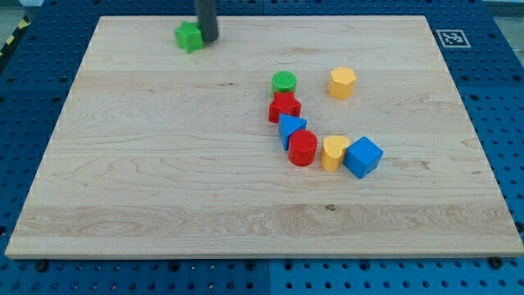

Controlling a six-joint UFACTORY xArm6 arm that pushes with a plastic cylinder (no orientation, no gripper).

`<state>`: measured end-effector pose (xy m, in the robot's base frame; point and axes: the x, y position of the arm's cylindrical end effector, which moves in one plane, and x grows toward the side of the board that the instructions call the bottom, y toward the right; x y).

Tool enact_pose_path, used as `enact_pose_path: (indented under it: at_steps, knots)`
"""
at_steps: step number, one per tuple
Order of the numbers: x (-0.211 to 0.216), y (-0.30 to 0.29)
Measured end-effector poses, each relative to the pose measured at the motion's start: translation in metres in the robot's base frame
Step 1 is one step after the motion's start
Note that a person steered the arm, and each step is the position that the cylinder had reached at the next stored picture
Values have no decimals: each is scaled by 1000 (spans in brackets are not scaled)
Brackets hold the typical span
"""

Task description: Move your arm to the right of the cube

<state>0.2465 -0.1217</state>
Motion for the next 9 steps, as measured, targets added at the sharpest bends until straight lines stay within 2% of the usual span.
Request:
enact_pose_path:
  at_steps: [1, 6, 9]
  knots:
    - [0, -38]
    - [-6, 8]
    - [37, 177]
